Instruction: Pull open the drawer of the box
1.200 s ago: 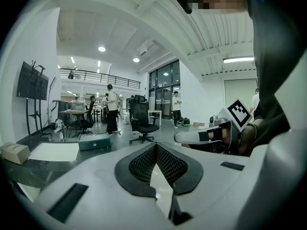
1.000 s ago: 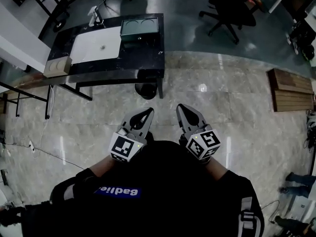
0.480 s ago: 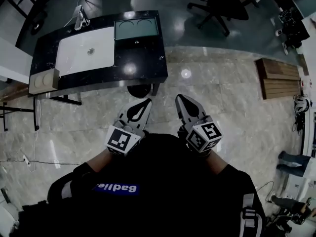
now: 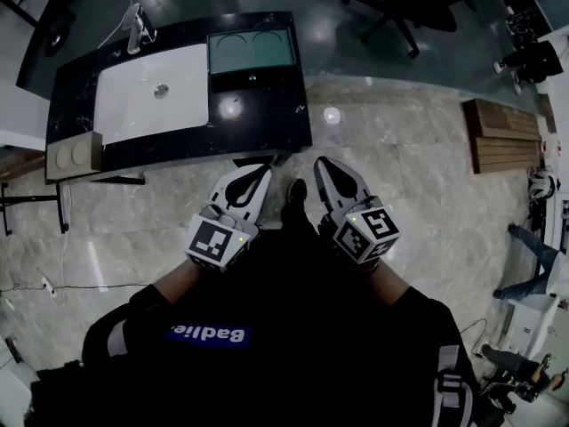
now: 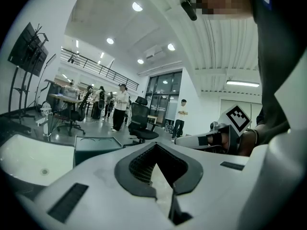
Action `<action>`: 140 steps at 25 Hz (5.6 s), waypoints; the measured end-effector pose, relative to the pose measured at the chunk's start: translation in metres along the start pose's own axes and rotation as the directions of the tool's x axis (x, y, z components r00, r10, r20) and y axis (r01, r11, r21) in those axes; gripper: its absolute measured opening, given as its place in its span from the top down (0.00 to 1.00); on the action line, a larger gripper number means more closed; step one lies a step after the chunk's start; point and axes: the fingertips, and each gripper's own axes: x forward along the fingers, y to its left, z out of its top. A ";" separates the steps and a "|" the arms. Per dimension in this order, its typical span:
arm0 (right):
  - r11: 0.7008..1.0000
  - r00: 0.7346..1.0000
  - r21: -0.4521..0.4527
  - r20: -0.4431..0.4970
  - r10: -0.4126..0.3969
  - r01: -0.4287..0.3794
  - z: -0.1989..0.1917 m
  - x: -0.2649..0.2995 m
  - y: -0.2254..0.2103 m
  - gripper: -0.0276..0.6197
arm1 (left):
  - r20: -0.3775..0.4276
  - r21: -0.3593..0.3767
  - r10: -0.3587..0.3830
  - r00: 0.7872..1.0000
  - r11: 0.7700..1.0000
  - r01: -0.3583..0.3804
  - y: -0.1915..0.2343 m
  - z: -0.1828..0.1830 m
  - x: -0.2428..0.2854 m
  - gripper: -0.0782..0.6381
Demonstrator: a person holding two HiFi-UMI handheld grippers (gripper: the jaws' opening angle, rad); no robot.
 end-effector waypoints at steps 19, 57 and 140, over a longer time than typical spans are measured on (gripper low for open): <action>0.931 0.921 0.106 -0.142 0.362 -0.349 0.036 0.146 -0.100 0.95 | -0.048 0.087 0.316 0.948 0.946 -0.311 0.077 0.043 0.127 0.90; 0.777 0.733 0.602 -0.442 0.517 -0.185 -0.080 0.312 -0.097 0.78 | -0.124 -0.049 0.426 0.896 0.899 -0.434 0.197 0.017 0.114 0.90; 0.745 0.641 0.649 -0.508 0.575 -0.154 -0.131 0.244 -0.047 0.86 | -0.043 -0.026 0.483 0.874 0.874 -0.485 0.154 0.027 0.040 0.90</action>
